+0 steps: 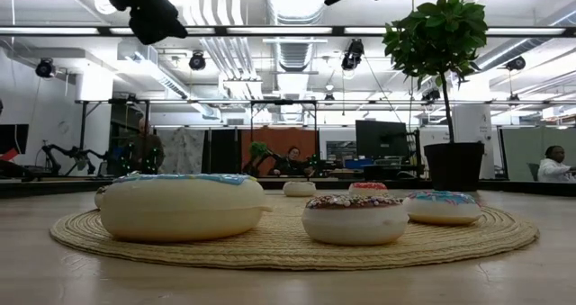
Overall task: Pick & Place donuts
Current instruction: Put the large pink donut into the gray plate
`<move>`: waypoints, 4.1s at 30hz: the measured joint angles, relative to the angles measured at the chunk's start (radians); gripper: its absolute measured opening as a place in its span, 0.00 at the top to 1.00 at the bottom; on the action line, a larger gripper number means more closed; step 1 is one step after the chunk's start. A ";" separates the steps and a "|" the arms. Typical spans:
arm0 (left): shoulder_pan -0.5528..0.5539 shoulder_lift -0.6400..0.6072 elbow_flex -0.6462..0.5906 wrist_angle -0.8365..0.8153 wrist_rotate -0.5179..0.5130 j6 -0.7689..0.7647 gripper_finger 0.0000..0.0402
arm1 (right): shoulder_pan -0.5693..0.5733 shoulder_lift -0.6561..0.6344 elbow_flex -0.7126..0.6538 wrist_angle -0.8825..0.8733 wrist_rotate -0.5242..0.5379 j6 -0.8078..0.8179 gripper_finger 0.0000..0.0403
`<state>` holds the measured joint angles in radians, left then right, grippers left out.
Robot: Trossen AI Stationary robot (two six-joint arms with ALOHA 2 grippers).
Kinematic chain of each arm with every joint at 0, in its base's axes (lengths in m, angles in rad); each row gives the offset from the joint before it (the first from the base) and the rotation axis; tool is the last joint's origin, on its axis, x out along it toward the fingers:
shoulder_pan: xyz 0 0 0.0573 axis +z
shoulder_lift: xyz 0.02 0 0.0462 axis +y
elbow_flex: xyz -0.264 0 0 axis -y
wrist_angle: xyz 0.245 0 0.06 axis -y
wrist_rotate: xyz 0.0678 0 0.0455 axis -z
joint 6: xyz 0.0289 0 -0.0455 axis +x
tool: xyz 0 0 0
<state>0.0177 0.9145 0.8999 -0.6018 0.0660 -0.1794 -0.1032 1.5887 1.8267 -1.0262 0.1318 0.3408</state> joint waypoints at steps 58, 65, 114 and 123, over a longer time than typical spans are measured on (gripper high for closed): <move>0.000 0.678 0.194 -0.177 -0.064 0.694 0.68 | 0.000 -0.247 0.000 -0.191 0.003 0.022 0.52; 0.000 0.708 0.194 -0.161 -0.063 0.715 0.68 | 0.000 -0.256 0.000 -0.192 0.007 0.022 0.52; -0.001 0.807 0.194 -0.121 -0.063 0.695 0.68 | 0.000 -0.248 -0.001 -0.197 0.028 0.026 0.52; 0.000 0.807 0.192 -0.111 -0.049 0.695 0.68 | 0.000 -0.248 -0.002 -0.197 0.027 0.026 0.52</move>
<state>0.0174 1.7218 1.0919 -0.7125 0.0168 0.5156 -0.1032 1.3407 1.8252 -1.2228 0.1593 0.3664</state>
